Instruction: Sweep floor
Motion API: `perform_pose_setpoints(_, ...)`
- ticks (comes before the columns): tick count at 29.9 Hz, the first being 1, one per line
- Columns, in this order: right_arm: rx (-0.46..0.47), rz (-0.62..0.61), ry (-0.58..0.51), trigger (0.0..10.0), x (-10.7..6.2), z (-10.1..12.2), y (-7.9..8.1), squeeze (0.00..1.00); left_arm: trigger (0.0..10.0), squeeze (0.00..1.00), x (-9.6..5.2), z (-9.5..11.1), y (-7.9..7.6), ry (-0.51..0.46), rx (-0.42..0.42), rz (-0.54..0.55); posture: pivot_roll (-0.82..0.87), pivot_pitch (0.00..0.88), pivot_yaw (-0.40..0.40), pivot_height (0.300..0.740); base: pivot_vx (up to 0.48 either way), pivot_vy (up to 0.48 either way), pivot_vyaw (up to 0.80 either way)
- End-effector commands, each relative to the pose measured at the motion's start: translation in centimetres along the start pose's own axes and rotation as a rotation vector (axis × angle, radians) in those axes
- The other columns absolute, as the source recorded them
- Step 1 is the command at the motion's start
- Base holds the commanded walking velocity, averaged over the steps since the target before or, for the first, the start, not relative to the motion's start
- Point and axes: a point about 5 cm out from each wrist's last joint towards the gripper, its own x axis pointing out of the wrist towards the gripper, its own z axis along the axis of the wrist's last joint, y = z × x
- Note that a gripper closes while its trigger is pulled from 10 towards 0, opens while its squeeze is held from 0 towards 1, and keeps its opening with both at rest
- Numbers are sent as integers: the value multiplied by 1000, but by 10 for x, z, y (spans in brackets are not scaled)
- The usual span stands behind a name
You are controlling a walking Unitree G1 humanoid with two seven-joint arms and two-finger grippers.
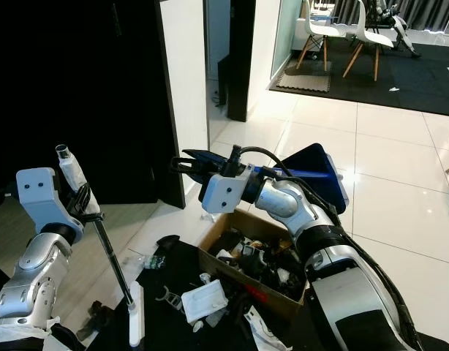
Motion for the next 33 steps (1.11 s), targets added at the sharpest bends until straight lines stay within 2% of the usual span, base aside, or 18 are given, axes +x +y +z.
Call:
perform_pose_setpoints(1,-2,-35,-15,10000,-1,2,-7,0,10000,0,1,8,0,-28,18,-2,57,85,36,740,0,0,0)
perform_pose_setpoints(3,63,-128,-7,10000,-2,0,-15,0,10000,0,1,8,0,-27,17,-2,54,86,38,740,0,0,0)
perform_pose_setpoints(4,63,-128,-7,10000,-2,0,-15,0,10000,0,1,8,0,-27,17,-2,54,86,38,740,0,0,0)
perform_pose_setpoints(6,168,-290,-3,10000,-6,-3,-29,0,10000,0,1,7,-2,-26,16,-5,52,89,42,740,0,0,0)
perform_pose_setpoints(7,262,-447,4,10000,-14,-7,-41,0,10000,0,1,7,-3,-23,14,-11,48,89,48,740,0,0,0)
perform_pose_setpoints(10,283,-516,20,10000,-21,-9,-45,0,10000,0,1,6,-3,-20,14,-15,42,92,52,740,0,0,0)
perform_pose_setpoints(12,331,-614,27,10000,-34,-10,-49,0,10000,0,3,5,-5,-11,16,-27,27,96,63,740,0,0,0)
perform_pose_setpoints(16,390,-682,31,10000,-45,-10,-50,0,10000,0,6,4,-8,-6,16,-45,9,98,73,740,0,0,0)
perform_pose_setpoints(20,582,-745,75,10000,-56,-11,-32,0,10000,0,9,2,-13,3,28,-73,-11,101,86,740,0,0,0)
perform_pose_setpoints(22,629,-753,95,10000,-57,-12,-24,0,10000,0,9,2,-14,8,30,-76,-11,101,86,740,0,0,0)
perform_pose_setpoints(23,690,-755,112,10000,-58,-11,-14,0,10000,0,9,1,-13,11,32,-76,-14,100,85,740,0,0,0)
perform_pose_setpoints(24,690,-755,112,10000,-58,-11,-14,0,10000,0,9,1,-13,11,32,-76,-14,100,85,740,0,0,0)
perform_pose_setpoints(26,778,-746,136,10000,-57,-6,4,0,10000,0,8,-1,-12,18,34,-72,-13,100,80,740,0,0,0)
perform_pose_setpoints(27,778,-746,136,10000,-57,-6,4,0,10000,0,8,-1,-12,18,34,-72,-13,100,80,740,0,0,0)
perform_pose_setpoints(28,840,-732,166,10000,-56,-3,17,0,10000,0,7,-2,-10,24,35,-65,-13,100,77,740,0,0,0)
perform_pose_setpoints(31,954,-755,217,10000,-59,-3,28,0,10000,0,6,-5,-8,32,37,-57,-15,100,72,740,0,0,0)
perform_pose_setpoints(32,1010,-742,280,10000,-63,-1,40,0,10000,0,5,-7,-7,38,39,-53,-17,100,65,740,0,0,0)
perform_pose_setpoints(33,993,-724,329,10000,-66,-3,47,0,10000,0,4,-9,-7,40,40,-51,-20,100,62,740,0,0,0)
